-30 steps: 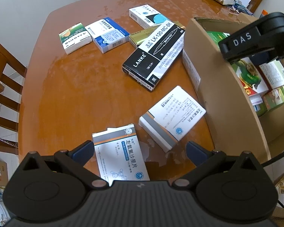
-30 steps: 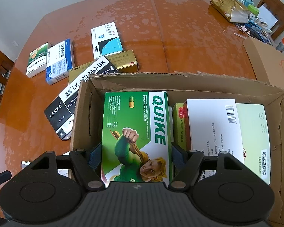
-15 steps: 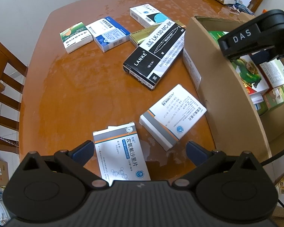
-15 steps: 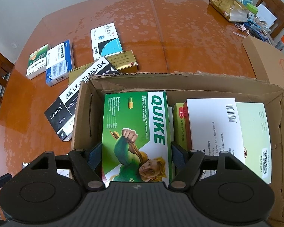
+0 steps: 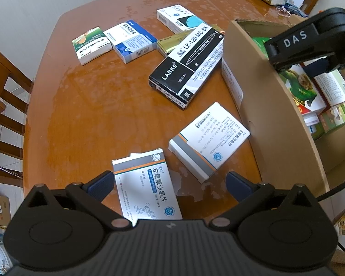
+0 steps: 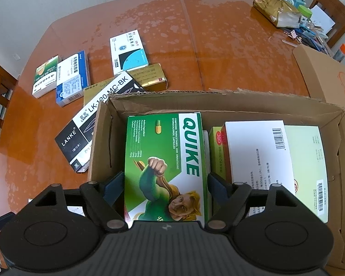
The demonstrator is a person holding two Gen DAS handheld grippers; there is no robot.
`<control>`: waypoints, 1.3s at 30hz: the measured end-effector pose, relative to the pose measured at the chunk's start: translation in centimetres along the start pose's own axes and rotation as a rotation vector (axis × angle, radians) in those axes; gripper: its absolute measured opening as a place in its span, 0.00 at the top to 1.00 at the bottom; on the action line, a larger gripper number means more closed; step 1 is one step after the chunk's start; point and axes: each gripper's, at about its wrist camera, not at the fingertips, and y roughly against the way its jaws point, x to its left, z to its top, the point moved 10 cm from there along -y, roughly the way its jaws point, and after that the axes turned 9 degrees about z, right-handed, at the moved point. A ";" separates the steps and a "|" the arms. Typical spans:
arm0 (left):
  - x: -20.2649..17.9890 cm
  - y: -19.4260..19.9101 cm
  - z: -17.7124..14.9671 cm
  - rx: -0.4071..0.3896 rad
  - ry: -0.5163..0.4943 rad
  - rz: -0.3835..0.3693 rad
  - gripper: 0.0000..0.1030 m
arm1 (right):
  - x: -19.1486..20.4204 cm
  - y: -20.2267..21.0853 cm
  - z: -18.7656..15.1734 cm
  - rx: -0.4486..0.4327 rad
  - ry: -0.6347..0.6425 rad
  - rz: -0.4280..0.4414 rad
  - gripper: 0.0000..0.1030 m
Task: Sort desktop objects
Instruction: 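Lower the QUIKE box into the cardboard box beside the white boxes, then open the right gripper and release the QUIKE box upright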
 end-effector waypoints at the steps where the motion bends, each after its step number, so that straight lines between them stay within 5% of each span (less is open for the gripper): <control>1: 0.0 0.0 0.0 -0.001 -0.001 0.001 0.00 | 0.0 0.2 0.0 -0.001 0.000 0.005 0.20; 7: 0.0 0.5 0.4 -0.024 0.014 -0.009 0.00 | -1.4 2.5 0.2 -0.028 -0.050 0.072 0.18; 18: 1.0 0.9 0.0 -0.042 0.083 -0.025 0.00 | -4.9 3.7 0.9 -0.040 -0.307 0.352 0.15; 39: 2.3 1.1 -0.8 -0.045 0.129 -0.015 0.00 | -4.1 1.8 -0.2 0.006 -0.329 0.395 0.15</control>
